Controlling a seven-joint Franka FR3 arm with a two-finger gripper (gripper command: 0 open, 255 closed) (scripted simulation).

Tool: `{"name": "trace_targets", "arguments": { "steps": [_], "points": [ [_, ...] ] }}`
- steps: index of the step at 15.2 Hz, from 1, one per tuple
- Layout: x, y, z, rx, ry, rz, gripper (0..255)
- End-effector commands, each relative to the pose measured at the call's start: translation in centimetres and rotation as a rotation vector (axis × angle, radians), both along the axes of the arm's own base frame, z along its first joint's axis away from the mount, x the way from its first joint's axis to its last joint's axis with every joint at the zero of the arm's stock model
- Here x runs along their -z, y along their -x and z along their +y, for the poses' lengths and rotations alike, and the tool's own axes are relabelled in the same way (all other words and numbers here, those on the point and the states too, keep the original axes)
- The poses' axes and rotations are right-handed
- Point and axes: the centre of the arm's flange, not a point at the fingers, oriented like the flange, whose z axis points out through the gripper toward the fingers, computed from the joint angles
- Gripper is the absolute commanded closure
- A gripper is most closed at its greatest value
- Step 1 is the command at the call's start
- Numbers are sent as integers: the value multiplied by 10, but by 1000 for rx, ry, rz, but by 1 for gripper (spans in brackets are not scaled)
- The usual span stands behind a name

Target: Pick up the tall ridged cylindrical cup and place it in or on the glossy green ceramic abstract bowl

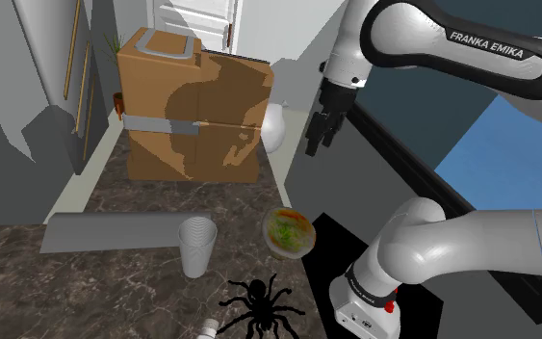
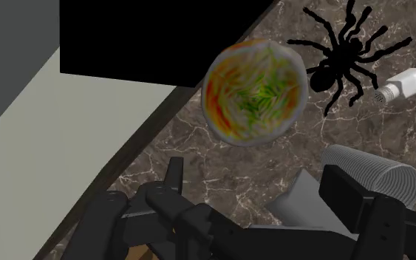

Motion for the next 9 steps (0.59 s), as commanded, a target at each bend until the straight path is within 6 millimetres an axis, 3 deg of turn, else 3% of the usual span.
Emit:
{"name": "trace_targets", "arguments": {
  "steps": [1, 9],
  "points": [
    [0, 0, 0, 0, 0, 0, 0],
    [34, -19, 105, -24, 51, -22, 0]
  ]
}}
